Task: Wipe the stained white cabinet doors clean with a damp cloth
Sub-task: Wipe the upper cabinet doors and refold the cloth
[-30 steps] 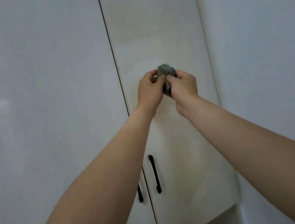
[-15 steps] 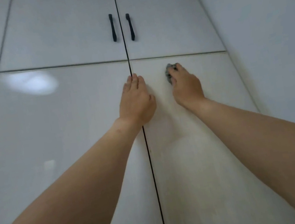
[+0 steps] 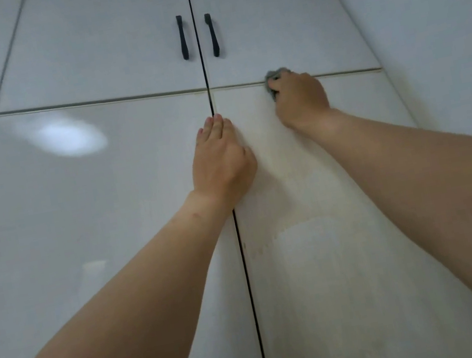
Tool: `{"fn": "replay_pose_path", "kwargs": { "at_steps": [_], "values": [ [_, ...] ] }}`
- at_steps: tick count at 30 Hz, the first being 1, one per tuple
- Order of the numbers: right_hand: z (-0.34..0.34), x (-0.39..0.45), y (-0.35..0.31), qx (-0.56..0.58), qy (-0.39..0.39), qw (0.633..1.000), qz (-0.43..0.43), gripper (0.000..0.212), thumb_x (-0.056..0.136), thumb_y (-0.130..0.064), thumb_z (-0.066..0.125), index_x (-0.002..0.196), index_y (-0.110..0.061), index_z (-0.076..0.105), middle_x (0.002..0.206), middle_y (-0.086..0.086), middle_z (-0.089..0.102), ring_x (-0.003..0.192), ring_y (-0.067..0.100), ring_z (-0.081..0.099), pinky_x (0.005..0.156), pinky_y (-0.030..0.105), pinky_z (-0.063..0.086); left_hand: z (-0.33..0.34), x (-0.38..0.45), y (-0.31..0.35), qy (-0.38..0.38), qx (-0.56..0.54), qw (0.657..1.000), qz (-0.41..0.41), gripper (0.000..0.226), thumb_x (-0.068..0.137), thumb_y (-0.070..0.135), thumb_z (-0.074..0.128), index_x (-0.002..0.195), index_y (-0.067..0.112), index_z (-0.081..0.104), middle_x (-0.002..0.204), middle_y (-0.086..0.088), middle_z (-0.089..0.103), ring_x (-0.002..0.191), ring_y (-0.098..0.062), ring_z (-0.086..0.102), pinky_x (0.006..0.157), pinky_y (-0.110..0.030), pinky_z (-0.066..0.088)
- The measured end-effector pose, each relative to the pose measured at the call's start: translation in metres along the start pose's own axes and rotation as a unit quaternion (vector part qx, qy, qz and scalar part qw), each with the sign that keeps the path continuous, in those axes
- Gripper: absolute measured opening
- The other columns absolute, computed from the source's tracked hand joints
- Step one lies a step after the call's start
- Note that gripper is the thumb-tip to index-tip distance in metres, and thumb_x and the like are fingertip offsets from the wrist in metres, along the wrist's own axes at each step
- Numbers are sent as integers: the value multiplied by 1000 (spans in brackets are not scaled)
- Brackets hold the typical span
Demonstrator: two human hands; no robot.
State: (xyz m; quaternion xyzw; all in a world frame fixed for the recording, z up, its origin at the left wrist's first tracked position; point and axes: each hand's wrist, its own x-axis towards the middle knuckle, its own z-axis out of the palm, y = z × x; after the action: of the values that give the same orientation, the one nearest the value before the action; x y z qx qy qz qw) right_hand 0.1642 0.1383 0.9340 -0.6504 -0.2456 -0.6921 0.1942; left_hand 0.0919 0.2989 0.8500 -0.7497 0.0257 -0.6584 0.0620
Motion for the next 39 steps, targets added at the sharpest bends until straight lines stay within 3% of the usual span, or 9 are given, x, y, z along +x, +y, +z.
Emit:
{"fn": "replay_pose_path", "kwargs": {
  "at_steps": [5,8,12,15,18,24,30,35,39],
  "values": [
    [-5,0,-21,9,-74,984,-161,51,96,-9,47,145,-23,48,158,4,35,133,33,46,106,36,39,3,1,14,9,25,999,-38,79,81,27,16,153,-5,24,162,-21,21,152,-30,14,125,-37,6],
    [-9,-18,48,-50,24,998,1,32,97,-13,44,125,-10,59,133,16,56,109,41,58,87,45,50,4,3,17,1,35,998,-43,81,80,29,17,153,-6,21,162,-22,19,152,-32,13,125,-38,6],
    [-2,-33,70,12,40,972,233,50,95,-23,37,137,2,46,144,25,40,129,40,44,104,47,42,5,2,15,-13,60,997,-39,81,81,30,18,154,-6,19,163,-22,17,153,-31,11,126,-38,6],
    [12,-33,26,49,13,995,86,54,98,-33,41,145,-6,43,158,20,26,146,33,27,114,41,30,6,3,23,-12,65,996,-54,77,86,30,21,153,-8,18,162,-24,17,152,-33,11,126,-39,7],
    [0,-39,46,49,-28,998,-42,55,95,-7,42,149,-18,42,162,8,25,145,28,31,113,37,31,9,4,28,-3,63,996,-61,81,81,30,17,153,-9,18,162,-25,16,152,-34,11,126,-41,7],
    [-27,-47,152,-40,-6,975,219,40,92,-3,37,131,2,47,136,25,41,122,46,48,103,51,44,16,2,23,15,67,996,-53,82,80,29,20,153,-8,17,163,-24,14,153,-33,8,126,-40,5],
    [6,-61,66,84,-11,996,-37,61,93,1,39,152,-15,36,164,8,19,150,22,19,119,29,19,17,2,21,10,69,996,-49,82,81,32,18,154,-5,16,164,-21,12,153,-31,7,126,-38,3],
    [-9,-54,134,-64,21,994,90,55,87,-2,46,140,-16,52,145,12,47,121,42,41,100,44,37,12,2,15,7,62,998,-30,83,80,32,17,155,-4,18,164,-21,13,153,-31,8,126,-38,4],
    [-12,-57,94,26,21,990,135,49,92,-1,48,139,-13,55,136,17,54,113,44,47,97,40,41,-6,-4,11,-42,20,999,-21,74,90,25,27,157,-1,8,166,-16,6,154,-25,0,125,-34,0]
  ]
}}
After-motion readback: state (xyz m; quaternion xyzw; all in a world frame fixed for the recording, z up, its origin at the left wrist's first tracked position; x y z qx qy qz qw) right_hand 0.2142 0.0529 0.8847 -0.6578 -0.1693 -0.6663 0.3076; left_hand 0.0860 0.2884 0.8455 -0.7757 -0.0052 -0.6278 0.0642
